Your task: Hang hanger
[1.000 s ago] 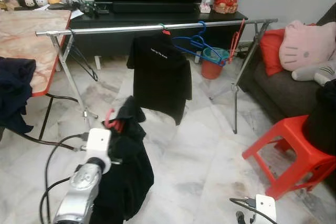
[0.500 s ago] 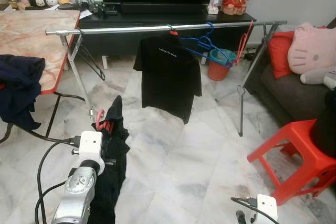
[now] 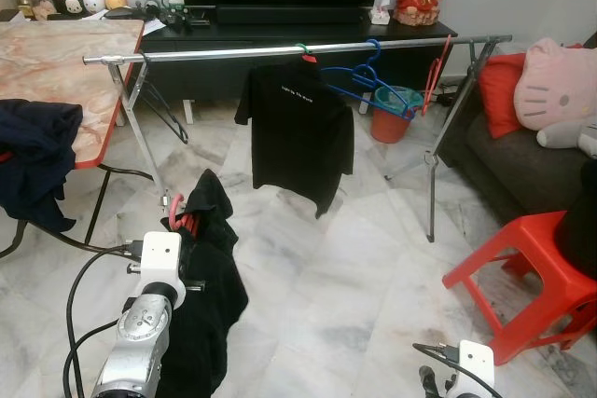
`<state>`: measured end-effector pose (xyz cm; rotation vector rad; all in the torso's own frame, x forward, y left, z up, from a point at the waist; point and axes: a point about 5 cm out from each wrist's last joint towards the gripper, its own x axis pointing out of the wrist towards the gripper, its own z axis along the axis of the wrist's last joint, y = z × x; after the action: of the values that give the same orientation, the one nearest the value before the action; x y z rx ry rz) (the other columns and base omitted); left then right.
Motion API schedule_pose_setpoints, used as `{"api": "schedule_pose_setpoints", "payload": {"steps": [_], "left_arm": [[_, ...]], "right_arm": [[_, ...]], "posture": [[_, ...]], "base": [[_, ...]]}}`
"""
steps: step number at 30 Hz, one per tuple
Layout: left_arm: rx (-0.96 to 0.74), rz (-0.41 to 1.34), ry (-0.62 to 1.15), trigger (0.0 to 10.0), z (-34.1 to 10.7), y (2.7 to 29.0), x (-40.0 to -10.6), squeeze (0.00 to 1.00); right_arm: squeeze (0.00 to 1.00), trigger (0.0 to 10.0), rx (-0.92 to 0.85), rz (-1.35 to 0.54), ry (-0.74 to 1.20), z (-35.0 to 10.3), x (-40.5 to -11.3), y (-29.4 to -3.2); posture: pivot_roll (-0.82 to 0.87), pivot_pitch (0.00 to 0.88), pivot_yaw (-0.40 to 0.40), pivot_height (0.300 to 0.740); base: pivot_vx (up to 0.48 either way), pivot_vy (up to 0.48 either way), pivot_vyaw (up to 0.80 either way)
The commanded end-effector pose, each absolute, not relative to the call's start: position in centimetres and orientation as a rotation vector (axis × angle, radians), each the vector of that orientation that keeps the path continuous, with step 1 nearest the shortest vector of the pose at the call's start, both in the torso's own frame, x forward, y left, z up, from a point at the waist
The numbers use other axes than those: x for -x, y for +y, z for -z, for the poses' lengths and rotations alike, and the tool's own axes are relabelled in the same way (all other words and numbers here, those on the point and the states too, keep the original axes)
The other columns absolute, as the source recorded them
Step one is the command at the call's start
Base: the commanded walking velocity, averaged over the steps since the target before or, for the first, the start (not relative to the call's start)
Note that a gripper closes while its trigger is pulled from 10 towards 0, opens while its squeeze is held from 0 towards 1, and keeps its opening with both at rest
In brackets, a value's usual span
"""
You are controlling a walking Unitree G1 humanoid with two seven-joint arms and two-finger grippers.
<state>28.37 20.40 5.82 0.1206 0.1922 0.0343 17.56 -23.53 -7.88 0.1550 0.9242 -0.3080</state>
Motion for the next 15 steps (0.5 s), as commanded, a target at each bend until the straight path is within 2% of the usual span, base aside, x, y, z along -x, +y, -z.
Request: {"api": "schedule_pose_setpoints", "payload": {"steps": [1,7,15], "left_arm": [[-0.135,-0.012,0.13,10.0,-7.0,20.0,-29.0,0.0],[-0.137,0.002,0.131,10.0,-7.2,19.8,-29.2,0.0],[-0.145,0.036,0.115,10.0,-7.8,19.3,-29.8,0.0]], "right_arm": [[0.0,10.0,-0.178,0.335,0.902,7.7,-17.8,-23.9],[0.0,10.0,-0.185,0.347,0.897,7.6,-17.8,-24.0],[0.0,10.0,-0.195,0.367,0.858,7.1,-18.7,-24.1]], "posture": [[0.02,0.0,-0.061,0.74],[0.02,0.0,-0.059,0.74],[0.02,0.0,-0.058,0.74]], "base": [[0.0,0.0,-0.72],[0.0,0.0,-0.7],[0.0,0.0,0.0]]}}
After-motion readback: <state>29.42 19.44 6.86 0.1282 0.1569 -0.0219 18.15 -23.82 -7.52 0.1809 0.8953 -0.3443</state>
